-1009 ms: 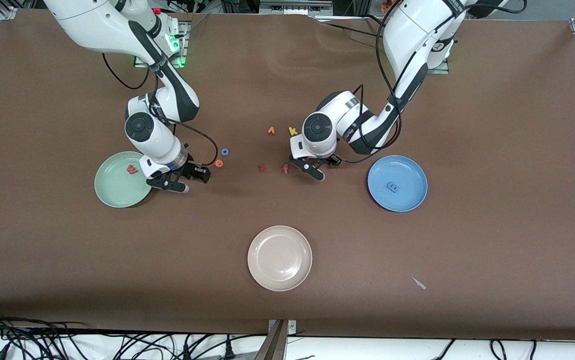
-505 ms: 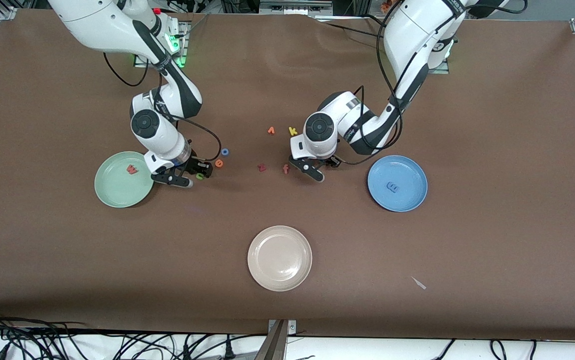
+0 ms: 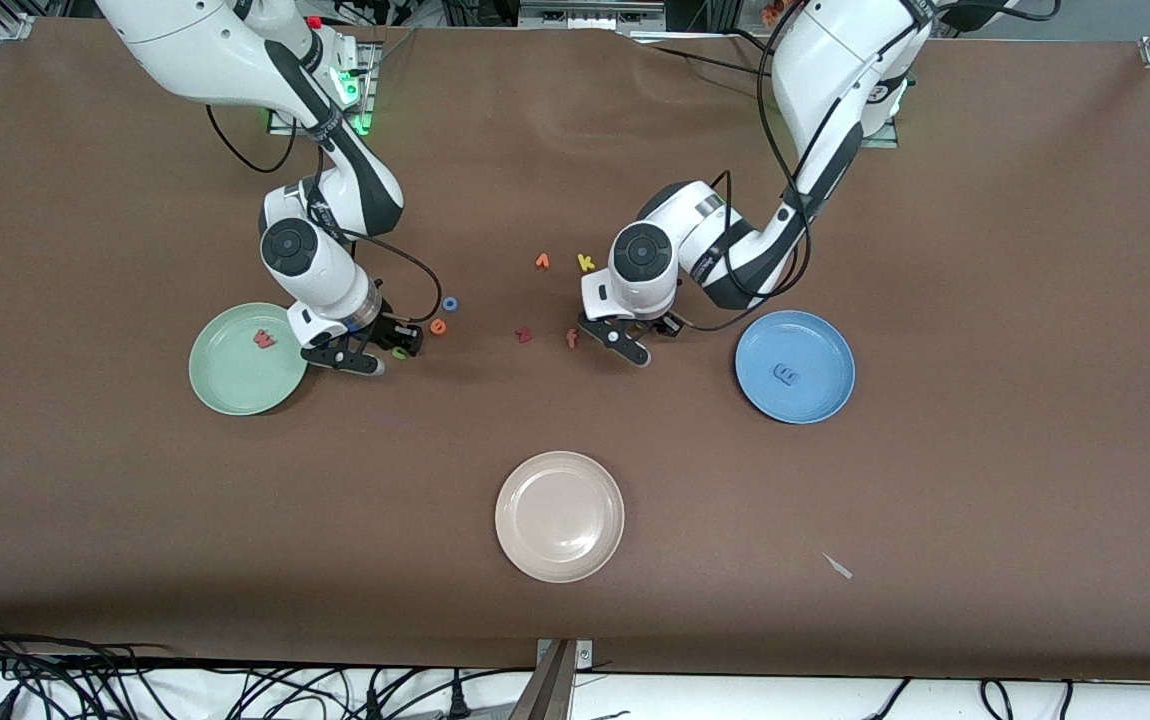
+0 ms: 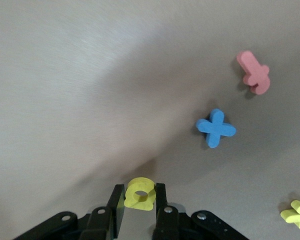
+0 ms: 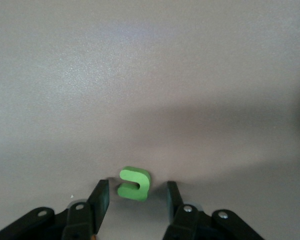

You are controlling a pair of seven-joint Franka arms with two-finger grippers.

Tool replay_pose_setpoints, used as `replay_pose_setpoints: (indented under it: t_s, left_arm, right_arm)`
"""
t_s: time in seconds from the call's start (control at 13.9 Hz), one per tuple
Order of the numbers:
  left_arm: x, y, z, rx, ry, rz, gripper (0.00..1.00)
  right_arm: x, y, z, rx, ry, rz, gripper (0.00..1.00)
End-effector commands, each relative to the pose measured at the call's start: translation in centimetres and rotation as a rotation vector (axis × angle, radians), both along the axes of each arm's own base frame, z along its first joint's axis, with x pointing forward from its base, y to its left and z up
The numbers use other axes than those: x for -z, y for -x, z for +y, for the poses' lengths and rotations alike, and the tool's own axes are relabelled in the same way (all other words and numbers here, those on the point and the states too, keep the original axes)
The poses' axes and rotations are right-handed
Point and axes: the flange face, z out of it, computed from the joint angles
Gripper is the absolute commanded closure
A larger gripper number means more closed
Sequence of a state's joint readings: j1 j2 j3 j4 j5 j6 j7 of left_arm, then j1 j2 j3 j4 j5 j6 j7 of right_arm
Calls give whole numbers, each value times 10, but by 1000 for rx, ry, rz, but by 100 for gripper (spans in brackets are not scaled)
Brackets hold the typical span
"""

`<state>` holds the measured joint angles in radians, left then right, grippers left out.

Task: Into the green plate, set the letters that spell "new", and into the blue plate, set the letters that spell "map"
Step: 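Drop the a on the blue plate while the right gripper drops the u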

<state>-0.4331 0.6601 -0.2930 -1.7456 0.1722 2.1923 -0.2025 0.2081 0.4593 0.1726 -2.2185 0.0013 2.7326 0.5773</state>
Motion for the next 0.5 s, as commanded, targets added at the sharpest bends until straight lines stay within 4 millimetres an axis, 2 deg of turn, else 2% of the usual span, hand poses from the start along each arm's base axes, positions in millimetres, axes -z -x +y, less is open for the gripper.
replay_pose_setpoints:
  t_s: [0.0, 0.07, 0.22, 0.36, 0.43]
  left_arm:
    - [-59, -31, 47, 1, -36, -25, 83]
    - [-72, -48, 70, 27, -30, -25, 83]
    - [-81, -76, 126, 59, -25, 2, 83]
    - [-84, -91, 168, 89, -24, 41, 83]
    - [-82, -95, 183, 92, -25, 54, 83]
  right_arm:
    - [6, 5, 3, -4, -7, -6, 51]
    - [7, 5, 3, -6, -6, -5, 58]
    - [7, 5, 3, -9, -6, -5, 67]
    - [7, 5, 3, -10, -5, -5, 80]
    - [6, 5, 3, -12, -5, -6, 81]
